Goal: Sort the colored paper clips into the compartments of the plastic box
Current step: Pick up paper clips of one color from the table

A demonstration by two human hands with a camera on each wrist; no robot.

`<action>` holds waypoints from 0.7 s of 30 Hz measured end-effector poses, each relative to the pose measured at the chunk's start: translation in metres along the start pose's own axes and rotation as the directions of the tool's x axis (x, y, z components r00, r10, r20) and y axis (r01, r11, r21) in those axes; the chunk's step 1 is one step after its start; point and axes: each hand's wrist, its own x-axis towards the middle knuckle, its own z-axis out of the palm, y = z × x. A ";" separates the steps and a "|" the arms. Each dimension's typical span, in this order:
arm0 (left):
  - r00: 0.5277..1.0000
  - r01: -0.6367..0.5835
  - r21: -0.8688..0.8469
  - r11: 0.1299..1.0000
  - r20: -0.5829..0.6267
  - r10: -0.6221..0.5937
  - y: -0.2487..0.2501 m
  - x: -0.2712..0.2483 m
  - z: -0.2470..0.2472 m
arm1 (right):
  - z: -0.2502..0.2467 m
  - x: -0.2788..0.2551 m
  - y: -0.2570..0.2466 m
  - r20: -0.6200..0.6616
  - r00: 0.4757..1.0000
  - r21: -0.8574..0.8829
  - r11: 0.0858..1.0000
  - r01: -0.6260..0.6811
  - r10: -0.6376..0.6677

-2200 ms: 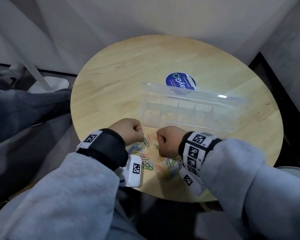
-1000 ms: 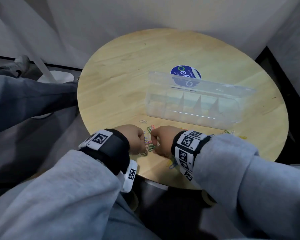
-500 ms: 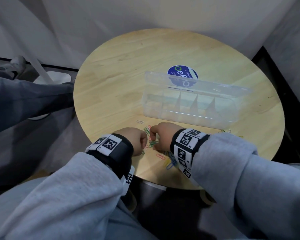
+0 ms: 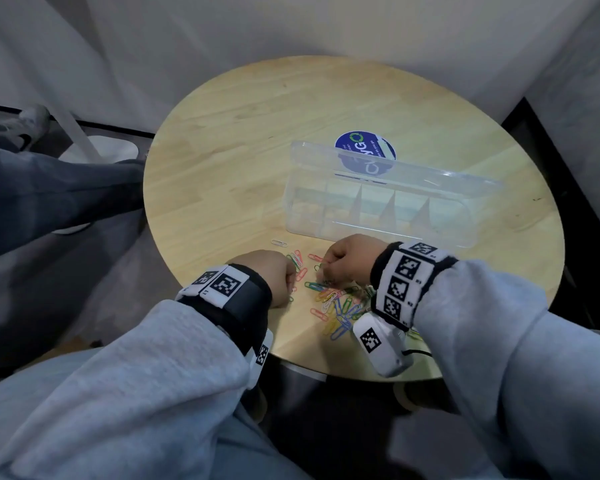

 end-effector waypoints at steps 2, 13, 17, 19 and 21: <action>1.000 0.003 0.002 1.000 -0.005 -0.003 0.000 0.001 0.001 | -0.002 -0.001 0.004 0.063 0.997 0.206 0.977 -0.047 0.034; 0.995 0.100 -0.013 0.995 -0.009 -0.100 -0.002 -0.002 -0.005 | -0.003 -0.013 0.025 0.233 0.969 0.791 0.565 -0.236 0.080; 0.994 0.111 -0.014 0.994 -0.003 -0.111 -0.001 -0.001 -0.003 | -0.004 -0.013 0.029 0.180 0.982 0.847 0.499 -0.185 0.060; 0.994 0.110 -0.020 0.994 -0.001 -0.110 -0.001 0.000 -0.003 | -0.003 -0.012 0.028 0.127 0.989 0.843 0.518 -0.145 0.070; 0.994 0.108 -0.022 0.994 0.004 -0.108 0.001 0.001 -0.003 | -0.002 -0.011 0.026 0.102 0.992 0.790 0.601 -0.124 0.070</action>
